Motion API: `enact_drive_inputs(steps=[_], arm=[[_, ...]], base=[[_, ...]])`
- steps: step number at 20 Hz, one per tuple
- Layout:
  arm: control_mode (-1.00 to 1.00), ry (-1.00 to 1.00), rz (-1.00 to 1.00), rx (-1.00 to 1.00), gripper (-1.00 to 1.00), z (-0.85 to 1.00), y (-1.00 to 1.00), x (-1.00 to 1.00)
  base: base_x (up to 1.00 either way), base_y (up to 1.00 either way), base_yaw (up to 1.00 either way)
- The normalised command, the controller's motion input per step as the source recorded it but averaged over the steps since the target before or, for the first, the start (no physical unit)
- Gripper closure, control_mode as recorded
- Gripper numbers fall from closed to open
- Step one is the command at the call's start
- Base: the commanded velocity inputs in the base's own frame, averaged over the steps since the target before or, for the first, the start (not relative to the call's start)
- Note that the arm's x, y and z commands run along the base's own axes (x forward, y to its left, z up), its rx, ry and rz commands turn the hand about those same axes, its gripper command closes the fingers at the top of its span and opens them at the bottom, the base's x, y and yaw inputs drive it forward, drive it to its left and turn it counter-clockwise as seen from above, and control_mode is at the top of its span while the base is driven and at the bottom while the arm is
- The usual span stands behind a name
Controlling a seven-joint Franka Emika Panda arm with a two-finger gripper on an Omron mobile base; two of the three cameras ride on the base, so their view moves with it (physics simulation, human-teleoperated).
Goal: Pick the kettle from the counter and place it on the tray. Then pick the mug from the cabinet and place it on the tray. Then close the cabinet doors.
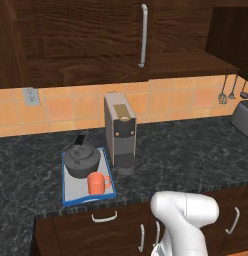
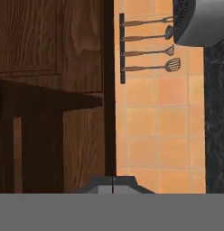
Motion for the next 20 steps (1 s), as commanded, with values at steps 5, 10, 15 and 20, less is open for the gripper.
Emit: enact_drive_inputs(steps=[5, 10, 15, 20], arm=[[-1.0, 0.0, 0.09, 0.16, 1.0, 0.0, -0.34, 0.0], [-1.0, 0.01, 0.09, 0.15, 1.0, -0.41, -0.12, 0.03], [-1.0, -0.02, 0.03, 0.23, 1.0, -0.23, -0.26, 0.0], [-1.0, -0.12, 0.03, 0.34, 1.0, 0.01, -0.53, 0.03]], base=[[0.0, 0.0, 0.0], [0.0, 0.0, 0.0], [0.0, 0.0, 0.0], [0.0, 0.0, 0.0]])
